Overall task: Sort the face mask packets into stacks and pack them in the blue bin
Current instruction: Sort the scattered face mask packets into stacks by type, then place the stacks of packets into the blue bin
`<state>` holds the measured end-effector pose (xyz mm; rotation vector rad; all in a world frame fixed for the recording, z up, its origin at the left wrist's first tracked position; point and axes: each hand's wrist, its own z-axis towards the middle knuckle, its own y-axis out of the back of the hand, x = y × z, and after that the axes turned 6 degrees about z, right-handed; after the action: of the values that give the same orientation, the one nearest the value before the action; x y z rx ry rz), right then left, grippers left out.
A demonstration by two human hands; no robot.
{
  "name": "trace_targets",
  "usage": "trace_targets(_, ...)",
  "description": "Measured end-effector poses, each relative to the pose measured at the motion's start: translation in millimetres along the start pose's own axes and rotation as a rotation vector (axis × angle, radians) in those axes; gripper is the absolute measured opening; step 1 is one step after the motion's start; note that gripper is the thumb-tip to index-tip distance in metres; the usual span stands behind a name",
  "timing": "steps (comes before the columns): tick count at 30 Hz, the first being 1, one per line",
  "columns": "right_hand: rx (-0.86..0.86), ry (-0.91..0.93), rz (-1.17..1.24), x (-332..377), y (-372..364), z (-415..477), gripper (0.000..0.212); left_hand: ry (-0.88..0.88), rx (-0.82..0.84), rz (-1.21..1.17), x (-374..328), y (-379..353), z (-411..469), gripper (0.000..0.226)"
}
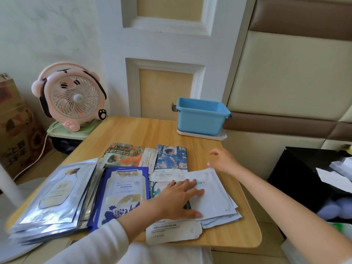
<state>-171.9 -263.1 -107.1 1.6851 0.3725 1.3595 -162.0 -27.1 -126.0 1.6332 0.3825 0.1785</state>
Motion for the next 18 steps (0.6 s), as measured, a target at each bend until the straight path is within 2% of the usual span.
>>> trace_targets(5, 0.024, 0.022, -0.116, 5, -8, 47, 0.065, -0.014, 0.026, 0.042, -1, 16, 6, 0.072)
trace_targets(11, 0.094, -0.019, -0.306, 8, -22, 87, 0.115, -0.094, 0.063, 0.138, 3, 32, 16, 0.073)
trace_targets(18, 0.244, -0.059, -0.582, 7, -13, 124, 0.123, -0.136, 0.079, 0.139, 9, 33, 21, 0.073)
